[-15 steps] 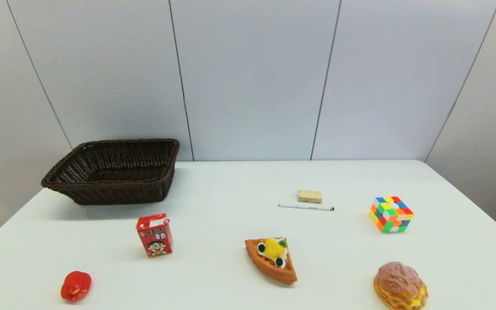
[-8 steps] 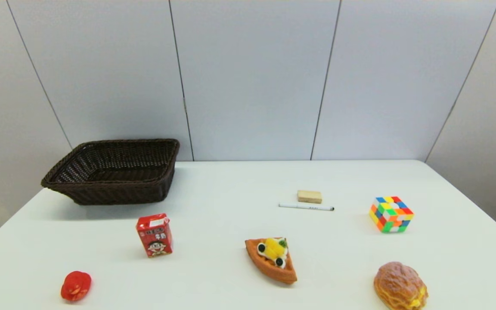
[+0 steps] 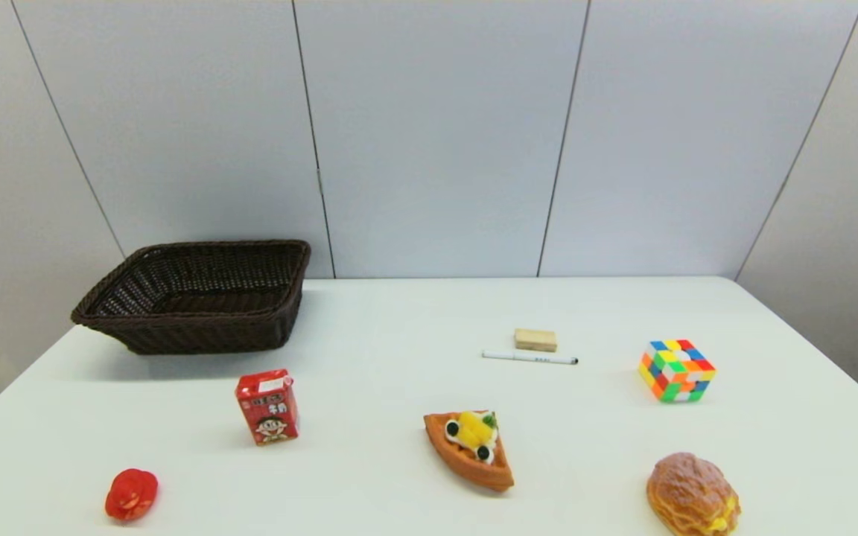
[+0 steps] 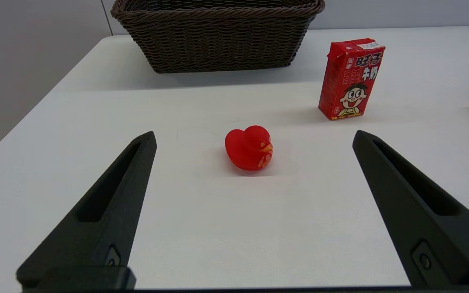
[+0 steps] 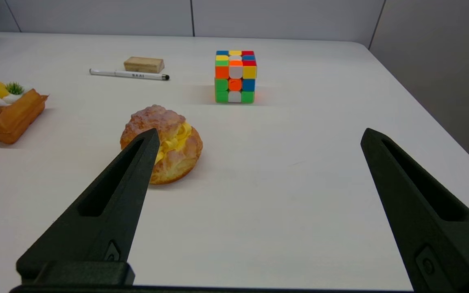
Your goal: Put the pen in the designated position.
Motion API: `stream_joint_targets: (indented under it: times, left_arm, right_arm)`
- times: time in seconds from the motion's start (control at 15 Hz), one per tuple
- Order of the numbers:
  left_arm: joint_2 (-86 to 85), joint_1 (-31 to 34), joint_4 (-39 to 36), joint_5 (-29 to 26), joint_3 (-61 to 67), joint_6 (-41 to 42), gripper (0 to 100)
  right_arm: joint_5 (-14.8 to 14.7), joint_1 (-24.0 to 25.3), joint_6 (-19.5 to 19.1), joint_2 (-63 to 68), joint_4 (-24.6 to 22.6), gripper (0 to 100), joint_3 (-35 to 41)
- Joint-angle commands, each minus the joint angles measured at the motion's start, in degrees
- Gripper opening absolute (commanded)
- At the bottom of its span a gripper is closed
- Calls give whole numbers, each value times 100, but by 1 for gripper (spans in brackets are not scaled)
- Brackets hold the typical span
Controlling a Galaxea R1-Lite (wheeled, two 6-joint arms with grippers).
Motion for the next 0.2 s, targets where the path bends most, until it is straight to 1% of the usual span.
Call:
stream_joint_targets:
  times: [0.07,0.2]
  left_arm:
    - [-10,0,-1,0,0,0,100]
    - [-10,0,-1,0,0,0,100]
  right_arm:
    - [-28,1,20,0,-4,100,1]
    - [-28,1,20,0,-4,100,1]
